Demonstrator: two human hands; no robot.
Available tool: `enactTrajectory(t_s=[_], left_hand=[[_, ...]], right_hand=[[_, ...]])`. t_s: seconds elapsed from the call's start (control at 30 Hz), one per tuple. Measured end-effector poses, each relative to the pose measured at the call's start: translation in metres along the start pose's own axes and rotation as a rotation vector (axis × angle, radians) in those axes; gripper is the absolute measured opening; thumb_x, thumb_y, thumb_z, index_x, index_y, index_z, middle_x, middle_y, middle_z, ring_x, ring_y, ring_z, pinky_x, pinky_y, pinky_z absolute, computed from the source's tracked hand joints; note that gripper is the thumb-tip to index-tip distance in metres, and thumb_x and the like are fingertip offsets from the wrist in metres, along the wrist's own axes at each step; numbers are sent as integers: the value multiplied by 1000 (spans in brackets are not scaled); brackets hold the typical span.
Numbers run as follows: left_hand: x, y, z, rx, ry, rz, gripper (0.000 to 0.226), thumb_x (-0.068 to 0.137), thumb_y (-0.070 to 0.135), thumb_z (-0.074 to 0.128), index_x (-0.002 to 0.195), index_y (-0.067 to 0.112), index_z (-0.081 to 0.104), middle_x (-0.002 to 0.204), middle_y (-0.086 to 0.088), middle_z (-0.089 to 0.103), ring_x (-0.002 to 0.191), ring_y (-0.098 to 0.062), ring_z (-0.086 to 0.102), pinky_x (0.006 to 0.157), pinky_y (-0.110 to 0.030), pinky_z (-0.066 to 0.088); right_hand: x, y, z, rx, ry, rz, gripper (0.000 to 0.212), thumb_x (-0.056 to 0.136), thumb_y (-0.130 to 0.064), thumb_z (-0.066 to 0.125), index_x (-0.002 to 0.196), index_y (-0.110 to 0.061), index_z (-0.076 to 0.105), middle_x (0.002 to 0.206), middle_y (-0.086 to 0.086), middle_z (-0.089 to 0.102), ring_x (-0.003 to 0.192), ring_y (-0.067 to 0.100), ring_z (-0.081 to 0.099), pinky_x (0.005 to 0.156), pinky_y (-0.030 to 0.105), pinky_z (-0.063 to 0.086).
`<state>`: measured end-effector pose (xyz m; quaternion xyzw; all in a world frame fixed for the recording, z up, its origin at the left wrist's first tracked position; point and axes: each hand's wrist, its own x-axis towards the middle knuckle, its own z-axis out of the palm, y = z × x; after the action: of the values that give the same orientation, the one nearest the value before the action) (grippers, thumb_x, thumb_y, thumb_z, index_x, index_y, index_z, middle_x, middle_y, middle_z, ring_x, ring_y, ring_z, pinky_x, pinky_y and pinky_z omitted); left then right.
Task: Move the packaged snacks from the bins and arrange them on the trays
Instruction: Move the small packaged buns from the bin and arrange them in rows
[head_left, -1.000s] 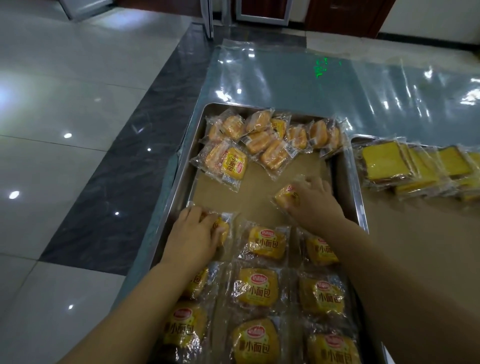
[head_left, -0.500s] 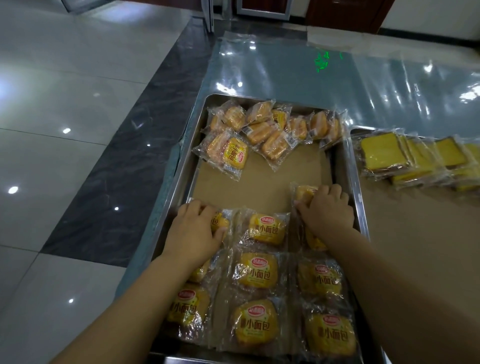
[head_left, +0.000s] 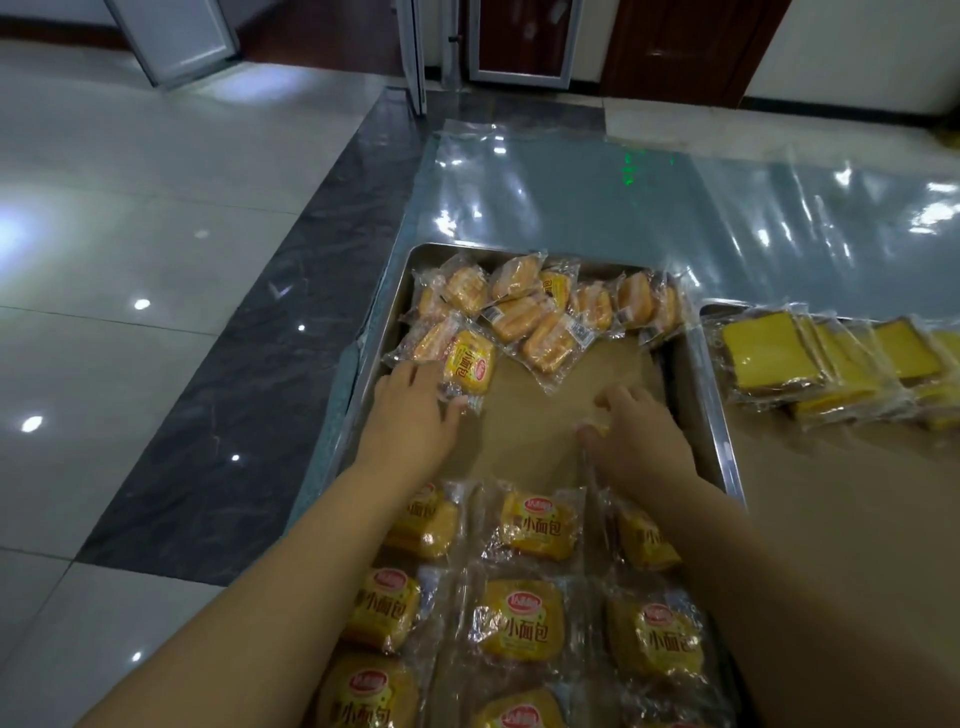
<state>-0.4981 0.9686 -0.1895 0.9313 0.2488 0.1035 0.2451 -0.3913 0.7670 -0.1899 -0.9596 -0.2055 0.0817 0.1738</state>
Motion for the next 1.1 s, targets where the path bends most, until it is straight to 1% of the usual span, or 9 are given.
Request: enactTrajectory(t_s=[0.1,0.23,0.37,0.47,0.6,0.7,0.9,1.03,1.1], left_hand=[[31,2,2,62,-4,-37,47,92,31,54,133,12,41,131,-13,44,119,-30,40,96,-40,37],[53,-1,5,117,-121,-81,34,91,23,54,122,10,50,120,-14,53,106,-31,52,88,-43,46],[45,3,14,-20,-255,-133,20,86,25,64,103,18,56,94,-1,63,87,-19,59,77,-35,49],[34,7,21,-15,-404,-20,13,91,31,56,96,22,65,92,3,66,84,-13,59,73,-30,47],[32,-3,20,-6,-181,23,21,93,26,51,111,23,61,106,3,61,98,-15,55,81,-31,47],[43,-14,13,122,26,12,39,91,25,52,129,15,47,129,-8,45,118,-26,34,95,-36,35],[68,-21,11,395,-76,-97,54,94,36,45,140,13,28,139,-12,40,122,-33,31,98,-42,31],[70,-17,12,386,-77,-131,58,89,31,55,139,15,29,135,-10,44,123,-31,33,97,-43,29],[69,-16,9,299,-16,-108,53,85,25,60,133,18,40,130,-7,48,119,-29,38,95,-41,29]], right_hand=[[11,-3,-1,35,-102,-2,38,86,-40,59,119,-22,51,119,0,56,97,18,54,73,32,44],[22,-8,0,77,-165,-13,36,87,-39,58,119,-23,52,116,-1,58,97,17,55,76,33,48],[30,-18,9,149,-198,-23,38,87,-38,58,122,-24,53,115,-2,57,94,14,55,77,31,48],[34,-28,19,193,-185,-53,44,87,-42,57,128,-26,50,123,1,53,102,18,53,80,32,46],[36,-39,32,74,-171,-124,53,89,-49,51,137,-31,39,134,5,42,122,26,37,97,41,40],[37,-45,36,-93,-160,-197,54,90,-51,49,138,-31,36,140,5,35,127,28,28,100,46,35],[39,-40,34,-154,-171,-266,48,87,-33,58,132,-31,43,141,-6,40,126,24,32,98,45,35],[36,-27,28,-172,-187,-238,49,82,-29,62,128,-35,45,138,-11,44,127,21,33,95,45,33],[33,-21,27,-189,-186,-229,51,83,-25,63,128,-36,44,139,-13,43,127,20,33,96,45,34]])
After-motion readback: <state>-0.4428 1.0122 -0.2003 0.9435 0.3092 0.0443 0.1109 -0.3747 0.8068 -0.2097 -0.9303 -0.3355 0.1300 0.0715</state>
